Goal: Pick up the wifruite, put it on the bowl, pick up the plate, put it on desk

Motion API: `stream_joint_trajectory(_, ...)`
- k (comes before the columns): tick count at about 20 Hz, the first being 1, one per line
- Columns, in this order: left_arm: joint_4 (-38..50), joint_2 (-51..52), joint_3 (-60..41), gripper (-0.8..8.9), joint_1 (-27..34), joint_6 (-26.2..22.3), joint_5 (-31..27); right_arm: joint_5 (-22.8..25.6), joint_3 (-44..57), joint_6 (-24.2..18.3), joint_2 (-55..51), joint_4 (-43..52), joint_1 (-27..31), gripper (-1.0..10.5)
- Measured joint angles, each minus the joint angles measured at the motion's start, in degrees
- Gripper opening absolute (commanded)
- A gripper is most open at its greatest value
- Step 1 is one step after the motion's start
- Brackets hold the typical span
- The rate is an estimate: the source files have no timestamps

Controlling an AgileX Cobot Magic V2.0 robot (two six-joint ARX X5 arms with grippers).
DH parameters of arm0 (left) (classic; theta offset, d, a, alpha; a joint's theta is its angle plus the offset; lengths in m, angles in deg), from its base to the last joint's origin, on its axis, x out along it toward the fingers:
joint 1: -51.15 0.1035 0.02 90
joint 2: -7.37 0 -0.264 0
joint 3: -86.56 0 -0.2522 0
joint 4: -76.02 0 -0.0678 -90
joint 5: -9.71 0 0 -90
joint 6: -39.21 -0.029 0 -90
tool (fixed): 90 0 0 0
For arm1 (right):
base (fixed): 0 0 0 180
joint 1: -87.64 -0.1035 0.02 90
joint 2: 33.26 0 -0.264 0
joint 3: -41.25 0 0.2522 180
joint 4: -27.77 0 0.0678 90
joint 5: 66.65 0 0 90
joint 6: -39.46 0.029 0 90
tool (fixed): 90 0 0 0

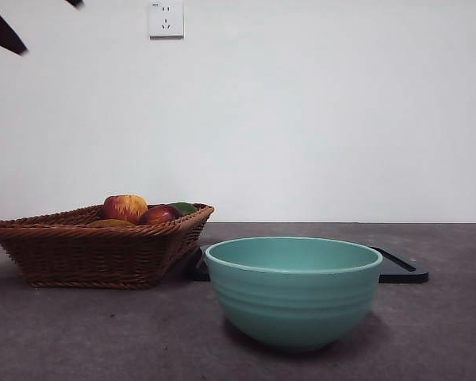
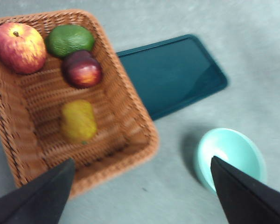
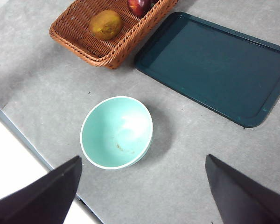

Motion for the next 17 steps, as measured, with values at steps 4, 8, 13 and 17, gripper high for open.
stream_joint_trajectory(4,1.0,-11.0,3.5,4.58,-2.9,-1.6,-5.3,0.0,0.0,0.0,0.0,0.0,0.0,4.2)
stream_joint_trajectory(8,5.9,-19.7,3.8,4.58,-4.0,-2.4,-9.9,0.0,0.0,0.1,0.0,0.0,0.0,4.2)
stream_joint_trajectory(13,10.6,-29.1,3.8,4.58,-4.0,-3.5,-13.1,0.0,0.0,0.1,0.0,0.0,0.0,4.2)
stream_joint_trajectory(17,13.1,-35.1,3.8,4.58,-4.0,-4.5,-13.8,0.0,0.0,0.1,0.0,0.0,0.0,4.2)
